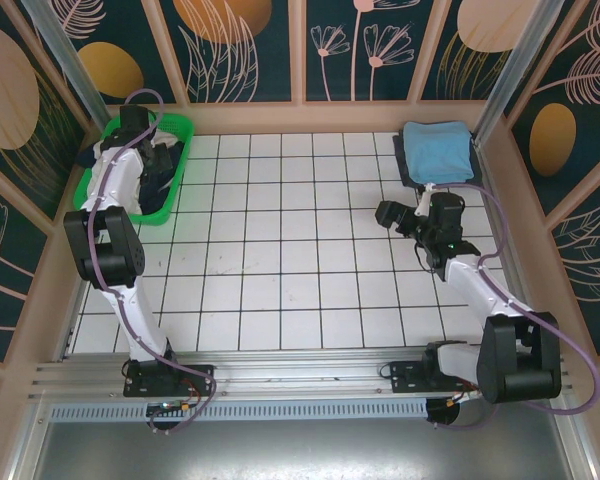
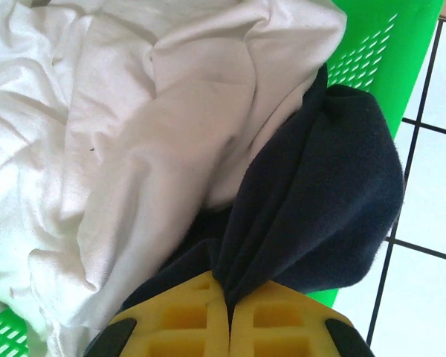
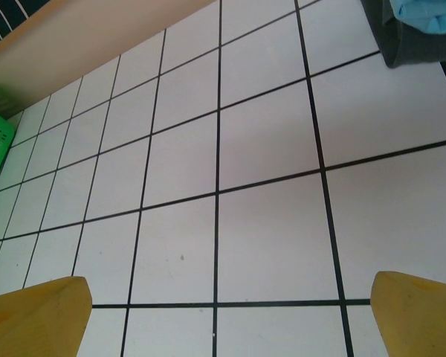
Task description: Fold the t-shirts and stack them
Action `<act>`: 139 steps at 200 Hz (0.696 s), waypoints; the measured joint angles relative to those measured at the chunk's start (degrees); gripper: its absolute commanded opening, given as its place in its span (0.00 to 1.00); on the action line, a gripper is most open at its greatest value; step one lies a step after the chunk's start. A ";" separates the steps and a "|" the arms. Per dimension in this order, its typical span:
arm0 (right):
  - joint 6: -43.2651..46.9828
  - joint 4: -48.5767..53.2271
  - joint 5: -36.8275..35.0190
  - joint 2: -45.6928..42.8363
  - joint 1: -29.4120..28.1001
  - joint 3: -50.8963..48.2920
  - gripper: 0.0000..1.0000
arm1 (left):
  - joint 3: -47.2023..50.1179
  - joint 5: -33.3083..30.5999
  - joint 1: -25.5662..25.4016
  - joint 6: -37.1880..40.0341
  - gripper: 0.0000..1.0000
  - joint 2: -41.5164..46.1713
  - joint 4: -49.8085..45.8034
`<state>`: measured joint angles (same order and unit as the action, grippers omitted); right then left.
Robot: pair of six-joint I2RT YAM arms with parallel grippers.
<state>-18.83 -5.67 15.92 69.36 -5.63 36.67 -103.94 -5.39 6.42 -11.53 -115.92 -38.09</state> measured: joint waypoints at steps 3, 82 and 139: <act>-0.02 0.02 0.00 -0.02 0.00 -0.09 0.96 | -0.09 -0.02 0.00 -0.11 0.00 0.00 -0.11; -1.05 0.26 -0.35 -4.50 0.00 -3.37 0.98 | -12.70 -1.92 0.02 -2.91 0.00 0.44 -5.22; 0.94 3.06 -2.60 -8.68 1.70 -3.74 0.99 | -20.57 -6.64 0.35 -4.20 0.16 0.50 -8.41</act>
<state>-17.89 -2.61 13.32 60.69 -3.92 32.93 -124.51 -12.03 6.76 -15.73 -115.42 -46.50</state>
